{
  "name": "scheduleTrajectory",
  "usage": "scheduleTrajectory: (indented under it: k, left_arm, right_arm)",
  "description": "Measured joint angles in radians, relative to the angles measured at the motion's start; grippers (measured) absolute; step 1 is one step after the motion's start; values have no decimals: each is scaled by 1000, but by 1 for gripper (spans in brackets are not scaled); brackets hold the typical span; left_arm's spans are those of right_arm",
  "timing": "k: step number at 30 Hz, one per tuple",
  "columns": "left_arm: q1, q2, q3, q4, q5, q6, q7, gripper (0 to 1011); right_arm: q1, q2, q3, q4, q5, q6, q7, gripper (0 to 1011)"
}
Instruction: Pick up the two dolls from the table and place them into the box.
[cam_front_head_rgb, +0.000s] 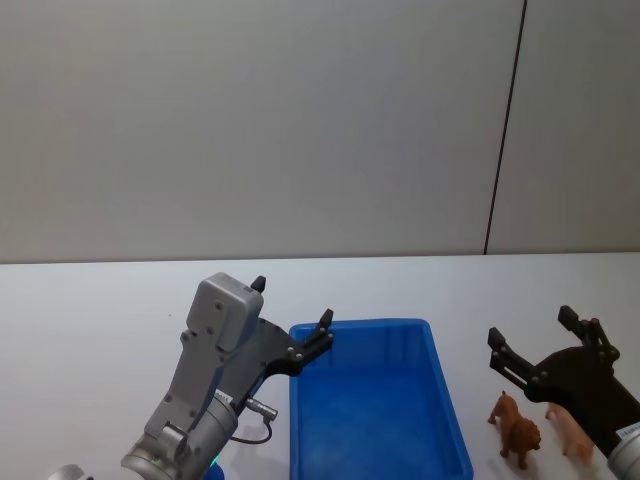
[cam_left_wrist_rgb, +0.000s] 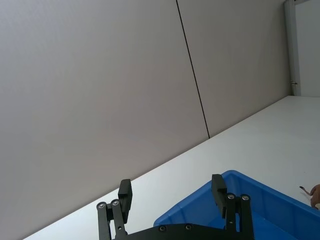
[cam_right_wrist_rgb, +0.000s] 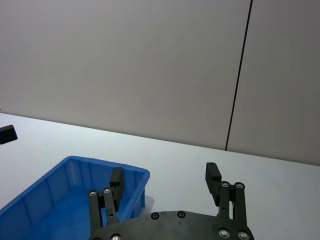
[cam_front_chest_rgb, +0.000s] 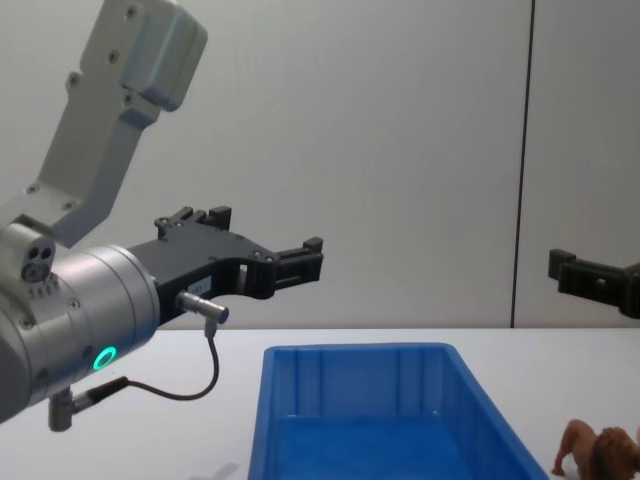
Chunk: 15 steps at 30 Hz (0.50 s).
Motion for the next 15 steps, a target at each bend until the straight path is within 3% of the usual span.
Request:
scheduleTrajectory:
  k: [15]
  left_arm:
    - [0,0,0,0,0,0,0,1001]
  right_arm:
    - [0,0,0,0,0,0,0,1001]
